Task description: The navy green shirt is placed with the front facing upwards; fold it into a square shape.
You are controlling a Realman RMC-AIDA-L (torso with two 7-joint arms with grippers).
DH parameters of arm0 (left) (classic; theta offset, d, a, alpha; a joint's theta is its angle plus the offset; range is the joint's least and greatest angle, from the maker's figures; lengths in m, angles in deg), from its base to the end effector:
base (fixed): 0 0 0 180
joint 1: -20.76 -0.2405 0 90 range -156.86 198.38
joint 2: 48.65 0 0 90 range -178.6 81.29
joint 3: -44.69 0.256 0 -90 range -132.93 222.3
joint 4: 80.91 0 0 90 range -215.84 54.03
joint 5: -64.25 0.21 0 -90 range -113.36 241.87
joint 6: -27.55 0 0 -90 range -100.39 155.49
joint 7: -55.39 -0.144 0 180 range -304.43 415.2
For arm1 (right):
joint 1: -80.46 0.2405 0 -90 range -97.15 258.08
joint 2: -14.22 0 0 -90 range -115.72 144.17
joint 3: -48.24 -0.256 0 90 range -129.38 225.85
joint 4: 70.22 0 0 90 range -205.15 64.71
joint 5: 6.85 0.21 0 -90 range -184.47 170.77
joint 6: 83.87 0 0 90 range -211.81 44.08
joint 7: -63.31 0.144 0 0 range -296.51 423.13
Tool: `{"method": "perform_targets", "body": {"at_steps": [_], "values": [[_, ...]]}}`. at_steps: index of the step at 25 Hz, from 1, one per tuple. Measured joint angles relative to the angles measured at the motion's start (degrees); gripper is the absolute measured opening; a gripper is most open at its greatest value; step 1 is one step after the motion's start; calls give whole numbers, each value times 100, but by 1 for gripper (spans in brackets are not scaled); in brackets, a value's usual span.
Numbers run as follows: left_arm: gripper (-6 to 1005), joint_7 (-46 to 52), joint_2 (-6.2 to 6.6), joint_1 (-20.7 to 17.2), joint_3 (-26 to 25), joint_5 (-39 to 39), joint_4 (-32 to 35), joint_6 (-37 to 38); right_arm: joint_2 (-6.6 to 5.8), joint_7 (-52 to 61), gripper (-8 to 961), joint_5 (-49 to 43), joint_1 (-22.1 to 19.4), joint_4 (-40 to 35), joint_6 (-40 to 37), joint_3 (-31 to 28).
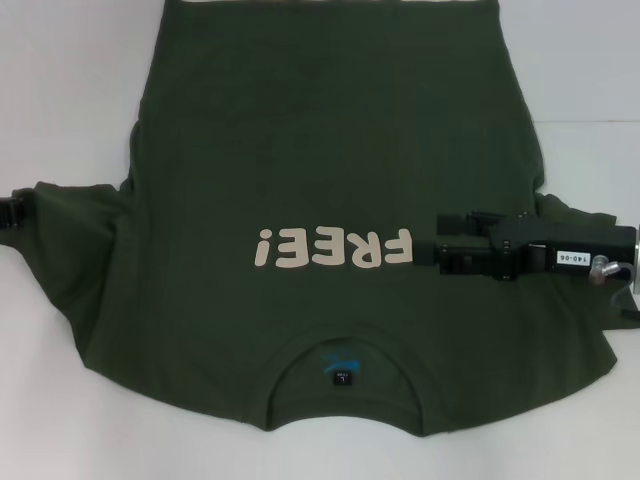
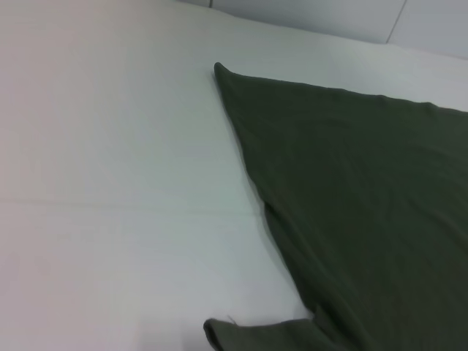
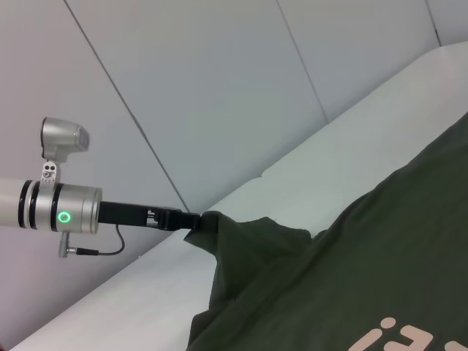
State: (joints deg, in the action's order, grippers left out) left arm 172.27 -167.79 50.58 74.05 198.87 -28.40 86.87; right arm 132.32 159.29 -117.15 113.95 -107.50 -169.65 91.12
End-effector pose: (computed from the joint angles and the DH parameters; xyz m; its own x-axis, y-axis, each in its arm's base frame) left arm -0.3420 0.3817 0.0914 0.4972 0.6279 0.5988 0.8415 -0.1811 -0.5089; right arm 0.2410 0.3545 0.0029 0.6537 -0.5230 -0.5470 -0.6356 -0.7717 -0.0217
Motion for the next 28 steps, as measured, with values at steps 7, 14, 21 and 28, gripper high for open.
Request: {"method": "perform_targets", "body": {"at_steps": [7, 14, 21, 28], "values": [[10, 0, 13, 59, 45, 36, 186, -60, 7, 3, 893, 0, 22, 9, 0, 0], [11, -10, 32, 138, 52, 46, 222, -123, 31, 7, 893, 0, 33, 21, 1, 0], [13, 104, -77, 182, 68, 4, 424, 634, 44, 9, 893, 0, 44, 22, 1, 0], [14, 455, -190, 317, 273, 1, 579, 1556, 44, -12, 893, 0, 43, 20, 1, 0]]}}
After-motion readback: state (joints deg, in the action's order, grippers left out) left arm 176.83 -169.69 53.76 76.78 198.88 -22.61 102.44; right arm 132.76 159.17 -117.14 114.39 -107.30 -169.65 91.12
